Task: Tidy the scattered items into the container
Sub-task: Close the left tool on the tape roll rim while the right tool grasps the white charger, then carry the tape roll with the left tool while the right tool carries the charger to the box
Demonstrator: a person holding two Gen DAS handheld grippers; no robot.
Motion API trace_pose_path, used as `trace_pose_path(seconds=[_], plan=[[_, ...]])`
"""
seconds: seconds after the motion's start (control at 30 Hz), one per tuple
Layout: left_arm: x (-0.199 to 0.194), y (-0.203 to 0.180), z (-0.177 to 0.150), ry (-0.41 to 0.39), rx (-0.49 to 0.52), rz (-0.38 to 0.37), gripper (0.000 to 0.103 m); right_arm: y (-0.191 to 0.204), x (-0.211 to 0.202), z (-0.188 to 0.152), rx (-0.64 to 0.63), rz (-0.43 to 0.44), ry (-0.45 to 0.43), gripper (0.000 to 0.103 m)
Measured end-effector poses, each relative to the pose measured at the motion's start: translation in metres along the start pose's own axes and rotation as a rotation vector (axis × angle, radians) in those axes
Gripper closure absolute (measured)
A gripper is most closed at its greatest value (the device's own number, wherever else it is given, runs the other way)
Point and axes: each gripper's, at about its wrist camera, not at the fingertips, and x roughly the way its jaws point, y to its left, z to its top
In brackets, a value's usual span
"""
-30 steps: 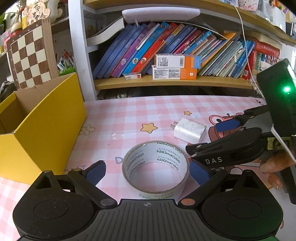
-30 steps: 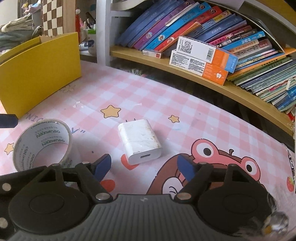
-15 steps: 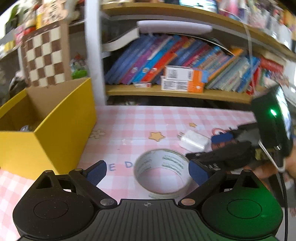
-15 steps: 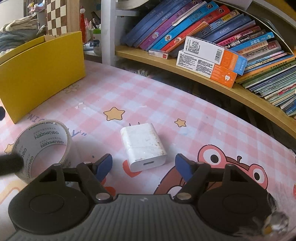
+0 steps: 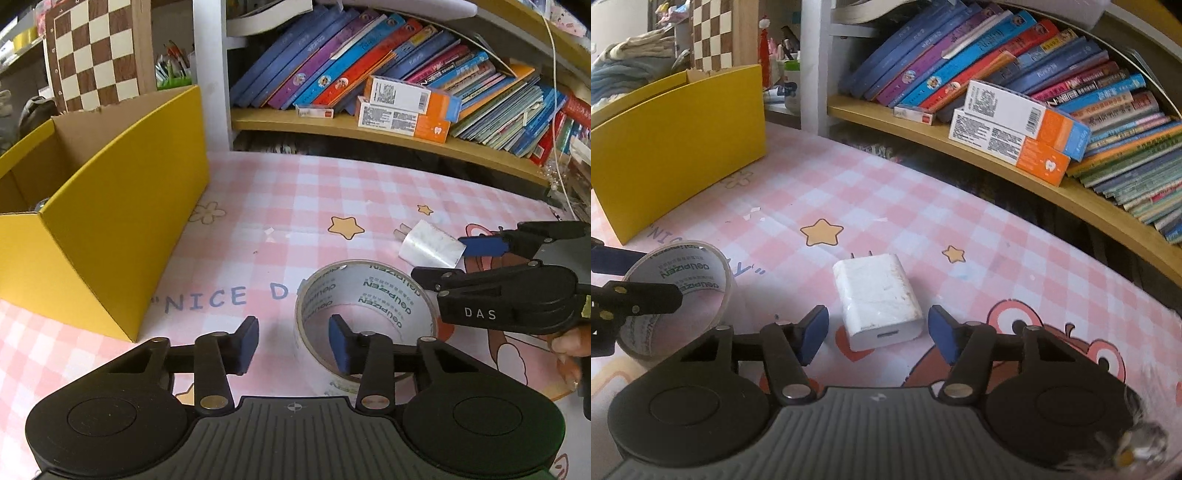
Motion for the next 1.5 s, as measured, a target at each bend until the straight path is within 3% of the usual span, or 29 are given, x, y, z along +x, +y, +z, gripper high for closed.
trace_pose_path(seconds=[0.37, 0.5, 0.87, 1.5], plan=[[0.004, 0.004, 0.004, 0.017, -0.020, -0.016, 0.083, -0.002, 0.008, 0.005, 0.019, 0.014, -0.008, 0.045], [0.003, 0.005, 0.004, 0.015, -0.031, -0.030, 0.094, -0.006, 0.006, 0.004, 0.057, 0.025, 0.002, 0.058], [-0.013, 0.004, 0.007, -0.026, -0.027, -0.062, 0.095, -0.012, -0.024, -0.006, 0.186, 0.022, -0.004, 0.059], [-0.060, 0.008, 0.003, -0.097, 0.009, -0.088, 0.095, 0.006, -0.082, -0.021, 0.225, -0.024, -0.033, 0.059]])
